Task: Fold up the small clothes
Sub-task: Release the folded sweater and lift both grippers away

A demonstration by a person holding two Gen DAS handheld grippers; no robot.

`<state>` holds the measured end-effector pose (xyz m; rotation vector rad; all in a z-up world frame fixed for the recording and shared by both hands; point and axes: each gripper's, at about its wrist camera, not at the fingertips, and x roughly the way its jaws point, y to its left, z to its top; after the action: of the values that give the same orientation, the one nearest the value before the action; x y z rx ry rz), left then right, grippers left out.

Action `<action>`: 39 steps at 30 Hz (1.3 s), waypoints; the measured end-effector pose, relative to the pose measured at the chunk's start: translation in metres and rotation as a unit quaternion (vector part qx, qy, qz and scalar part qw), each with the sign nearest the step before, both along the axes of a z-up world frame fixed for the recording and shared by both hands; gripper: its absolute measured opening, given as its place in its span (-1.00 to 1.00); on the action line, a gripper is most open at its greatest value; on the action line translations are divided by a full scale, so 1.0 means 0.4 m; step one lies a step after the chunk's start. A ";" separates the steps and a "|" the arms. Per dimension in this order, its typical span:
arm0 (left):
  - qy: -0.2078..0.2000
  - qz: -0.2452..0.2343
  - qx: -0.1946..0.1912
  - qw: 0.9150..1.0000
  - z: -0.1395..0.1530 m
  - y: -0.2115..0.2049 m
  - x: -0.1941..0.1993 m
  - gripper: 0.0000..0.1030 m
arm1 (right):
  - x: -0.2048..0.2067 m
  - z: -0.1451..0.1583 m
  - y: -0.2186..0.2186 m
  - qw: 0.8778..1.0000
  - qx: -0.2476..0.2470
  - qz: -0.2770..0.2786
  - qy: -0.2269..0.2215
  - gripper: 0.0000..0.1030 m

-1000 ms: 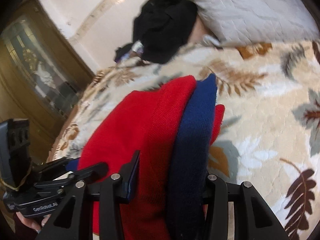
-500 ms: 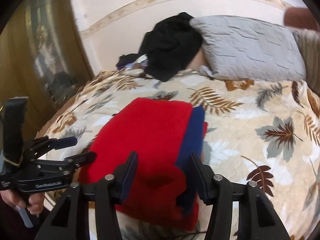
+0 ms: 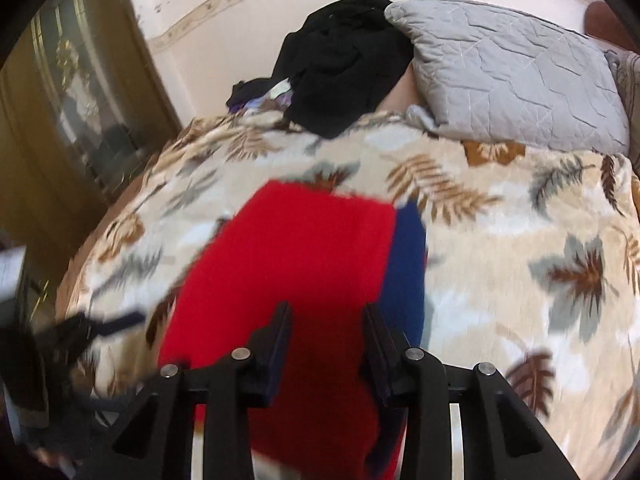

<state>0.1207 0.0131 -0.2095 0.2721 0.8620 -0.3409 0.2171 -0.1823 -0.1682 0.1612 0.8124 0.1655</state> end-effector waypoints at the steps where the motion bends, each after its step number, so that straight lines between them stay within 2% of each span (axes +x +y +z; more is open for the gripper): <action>1: 0.000 -0.001 0.001 1.000 -0.001 0.000 0.000 0.43 | 0.037 -0.004 -0.006 1.000 0.006 -0.009 0.012 -0.24; 3: 0.001 -0.002 0.000 1.000 -0.003 -0.001 0.002 0.44 | 0.095 -0.026 -0.019 0.999 0.019 -0.019 0.037 -0.24; 6: 0.002 -0.002 -0.002 1.000 -0.004 0.003 0.004 0.49 | 0.167 -0.111 -0.034 0.993 0.030 -0.028 0.106 -0.23; 11: 0.001 -0.002 0.001 1.000 -0.004 0.001 -0.001 0.50 | 0.098 -0.091 -0.038 0.997 0.030 -0.035 0.070 -0.22; 17: 0.000 0.004 0.003 1.000 -0.002 0.001 -0.008 0.50 | -0.064 -0.038 -0.021 0.999 -0.021 -0.034 0.032 -0.22; 20: -0.006 0.010 0.009 1.000 0.008 -0.002 -0.021 0.50 | -0.135 -0.016 -0.012 0.998 -0.035 -0.041 0.027 -0.19; 22: -0.012 0.014 0.009 1.000 0.016 -0.002 -0.039 0.50 | -0.195 -0.003 -0.006 0.998 -0.032 -0.053 0.025 0.17; 28: -0.043 0.047 0.020 0.998 0.057 0.015 -0.121 0.52 | -0.342 0.008 0.021 0.997 -0.024 -0.071 0.020 0.17; 34: -0.064 0.087 0.004 0.994 0.096 0.060 -0.205 0.62 | -0.428 0.004 0.047 0.996 -0.023 -0.085 0.012 0.17; 39: -0.082 0.107 0.012 0.991 0.112 0.082 -0.273 0.67 | -0.476 0.025 0.073 0.996 -0.029 -0.088 -0.005 0.17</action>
<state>0.0115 0.0457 -0.1646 0.2244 0.7259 -0.1054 0.0266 -0.1530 -0.1580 0.1755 0.7886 -0.0226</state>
